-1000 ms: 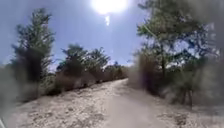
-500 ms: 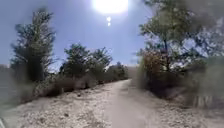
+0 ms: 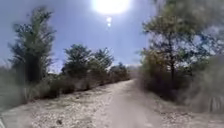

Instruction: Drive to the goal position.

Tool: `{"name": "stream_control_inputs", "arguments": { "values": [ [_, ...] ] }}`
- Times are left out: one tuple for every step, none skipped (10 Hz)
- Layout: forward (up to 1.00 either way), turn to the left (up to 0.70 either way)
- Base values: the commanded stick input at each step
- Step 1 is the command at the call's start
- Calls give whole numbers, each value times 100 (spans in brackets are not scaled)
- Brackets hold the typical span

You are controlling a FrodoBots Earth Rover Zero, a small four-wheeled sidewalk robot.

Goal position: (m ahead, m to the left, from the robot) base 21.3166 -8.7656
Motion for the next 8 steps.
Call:
{"name": "stream_control_inputs", "arguments": {
  "values": [
    [44, 19],
    [44, 19],
    [44, 6],
    [44, 2],
    [44, 2],
    [44, 2],
    [44, 2],
    [44, 2]
  ]
}}
